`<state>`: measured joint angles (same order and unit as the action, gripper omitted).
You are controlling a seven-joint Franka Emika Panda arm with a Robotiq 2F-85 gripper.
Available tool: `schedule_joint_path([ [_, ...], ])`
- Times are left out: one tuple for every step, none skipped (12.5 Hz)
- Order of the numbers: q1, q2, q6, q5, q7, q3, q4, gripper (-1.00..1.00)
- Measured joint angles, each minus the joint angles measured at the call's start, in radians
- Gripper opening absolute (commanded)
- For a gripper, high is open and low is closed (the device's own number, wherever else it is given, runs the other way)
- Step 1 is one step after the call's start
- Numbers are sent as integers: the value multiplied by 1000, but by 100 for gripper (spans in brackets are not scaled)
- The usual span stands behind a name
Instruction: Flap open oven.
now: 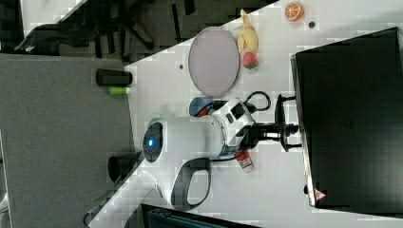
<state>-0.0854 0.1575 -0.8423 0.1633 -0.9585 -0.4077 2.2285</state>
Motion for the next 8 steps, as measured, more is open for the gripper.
schedule_joint_path([
  [-2,0,-2,1,-3,3,0,-65],
  [-2,-1,-7,2,-5,2,2,-65],
  [2,-1,-12,3,-11,-3,4,-65],
  [2,0,-12,6,-14,-3,2,-65],
  [0,1,-11,31,-14,-1,2,-65],
  [1,2,-12,99,-14,4,2,-65],
  [10,7,-13,164,-8,9,2,-65],
  [25,15,-8,205,16,13,4,-65],
])
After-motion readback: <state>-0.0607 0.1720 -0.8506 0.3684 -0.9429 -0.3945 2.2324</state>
